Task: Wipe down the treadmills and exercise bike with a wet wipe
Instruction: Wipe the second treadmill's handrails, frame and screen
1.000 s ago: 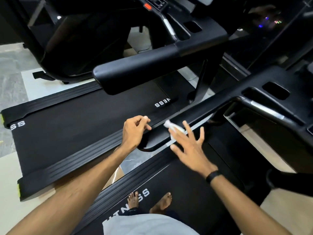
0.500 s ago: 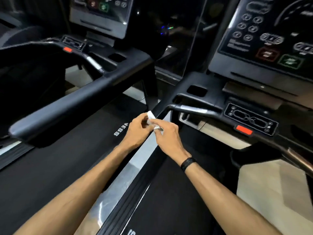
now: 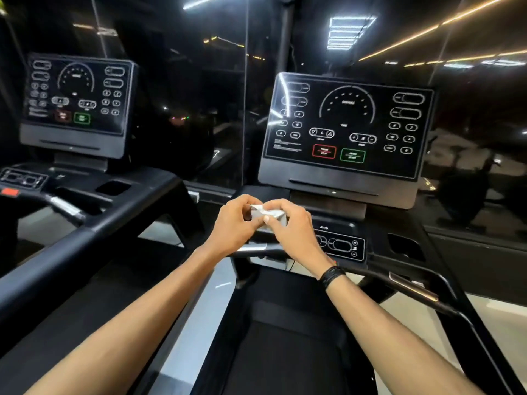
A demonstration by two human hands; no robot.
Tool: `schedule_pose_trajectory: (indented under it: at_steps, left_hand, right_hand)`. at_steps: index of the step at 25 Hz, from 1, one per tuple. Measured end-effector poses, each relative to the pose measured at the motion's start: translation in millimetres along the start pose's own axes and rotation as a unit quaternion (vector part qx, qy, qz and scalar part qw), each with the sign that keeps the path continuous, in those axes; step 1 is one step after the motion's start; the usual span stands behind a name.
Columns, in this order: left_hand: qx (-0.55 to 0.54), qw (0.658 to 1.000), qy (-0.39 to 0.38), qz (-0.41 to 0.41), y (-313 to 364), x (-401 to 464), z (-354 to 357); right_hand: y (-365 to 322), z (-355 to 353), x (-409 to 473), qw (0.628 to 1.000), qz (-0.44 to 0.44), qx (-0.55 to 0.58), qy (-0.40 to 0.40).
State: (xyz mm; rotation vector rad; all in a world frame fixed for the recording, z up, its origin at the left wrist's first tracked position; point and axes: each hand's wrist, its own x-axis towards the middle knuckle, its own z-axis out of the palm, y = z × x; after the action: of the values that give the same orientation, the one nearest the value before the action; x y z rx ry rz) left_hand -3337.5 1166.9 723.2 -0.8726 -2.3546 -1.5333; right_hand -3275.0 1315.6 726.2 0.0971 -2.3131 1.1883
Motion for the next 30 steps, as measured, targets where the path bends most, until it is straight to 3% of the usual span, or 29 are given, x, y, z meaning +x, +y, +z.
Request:
schedule_pose_trajectory:
  at_steps: [4,15,21,25,30]
  left_hand:
    - [-0.026,0.999,-0.024,0.033,30.4,26.5,16.7]
    - [-0.085,0.995,-0.033,0.029,56.4,56.6,77.5]
    - [-0.136,0.990,-0.018,0.034,75.4,75.4,108.5]
    - [-0.168,0.984,-0.052,0.017,88.8,90.1,125.9]
    - [-0.153,0.987,-0.051,0.005,92.4,98.0,137.3]
  right_hand:
    - [4.2,-37.5,14.3,0.999,0.008,-0.020,0.036]
    - [31.5,-104.8,14.7,0.995,0.045,-0.055,0.069]
    - [40.2,-137.0,26.7,0.996,0.029,-0.072,0.035]
    - [52.6,-159.2,39.8,0.994,0.015,-0.102,0.033]
    - [62.1,-175.0,55.9,0.996,0.020,-0.073,0.037]
